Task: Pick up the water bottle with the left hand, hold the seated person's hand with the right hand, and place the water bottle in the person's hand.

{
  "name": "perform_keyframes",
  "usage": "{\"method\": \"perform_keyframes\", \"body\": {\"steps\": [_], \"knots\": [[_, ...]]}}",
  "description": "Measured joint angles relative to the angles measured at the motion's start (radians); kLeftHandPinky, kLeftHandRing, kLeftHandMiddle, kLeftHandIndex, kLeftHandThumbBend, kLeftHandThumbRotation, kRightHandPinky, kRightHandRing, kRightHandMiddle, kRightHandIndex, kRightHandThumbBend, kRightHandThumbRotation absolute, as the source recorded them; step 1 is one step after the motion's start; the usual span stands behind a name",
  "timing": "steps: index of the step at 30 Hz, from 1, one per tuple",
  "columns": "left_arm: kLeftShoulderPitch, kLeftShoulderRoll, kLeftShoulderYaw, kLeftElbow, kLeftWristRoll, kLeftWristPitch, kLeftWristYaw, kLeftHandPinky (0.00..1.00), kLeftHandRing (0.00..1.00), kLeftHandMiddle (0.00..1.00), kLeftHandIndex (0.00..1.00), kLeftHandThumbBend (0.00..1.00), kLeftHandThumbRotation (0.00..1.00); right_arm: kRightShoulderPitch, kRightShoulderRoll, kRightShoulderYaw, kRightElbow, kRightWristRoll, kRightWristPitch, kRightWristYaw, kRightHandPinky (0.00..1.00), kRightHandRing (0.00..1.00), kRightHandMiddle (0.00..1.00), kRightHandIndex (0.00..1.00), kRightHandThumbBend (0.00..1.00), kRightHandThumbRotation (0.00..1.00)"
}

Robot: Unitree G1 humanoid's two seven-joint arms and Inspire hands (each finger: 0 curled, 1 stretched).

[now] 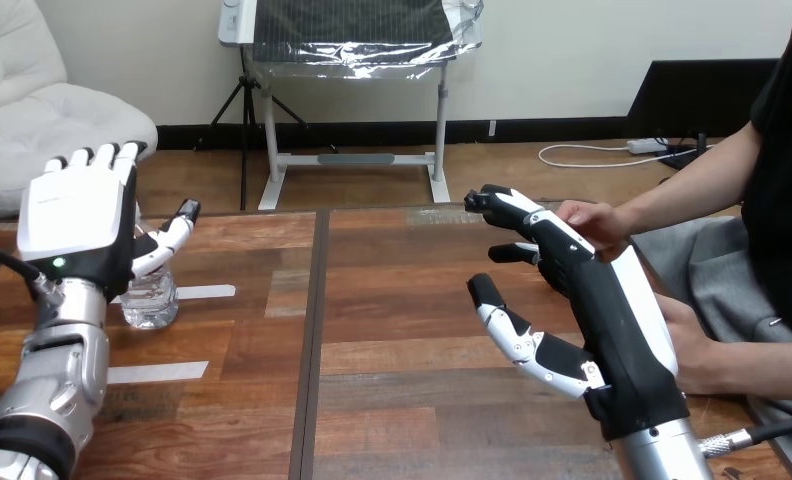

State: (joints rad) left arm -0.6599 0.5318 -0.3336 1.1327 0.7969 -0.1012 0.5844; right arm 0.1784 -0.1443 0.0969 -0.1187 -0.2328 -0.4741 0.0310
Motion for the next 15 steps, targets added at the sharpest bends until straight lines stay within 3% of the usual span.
{"method": "perform_keyframes", "body": {"steps": [15], "knots": [[-0.025, 0.000, -0.008, 0.034, -0.041, -0.009, -0.040, 0.94, 0.95, 0.96, 0.94, 0.40, 1.00, -0.002, -0.015, 0.000, 0.000, 0.000, 0.000, 0.000, 0.73, 0.85, 0.88, 0.78, 0.29, 0.00]]}}
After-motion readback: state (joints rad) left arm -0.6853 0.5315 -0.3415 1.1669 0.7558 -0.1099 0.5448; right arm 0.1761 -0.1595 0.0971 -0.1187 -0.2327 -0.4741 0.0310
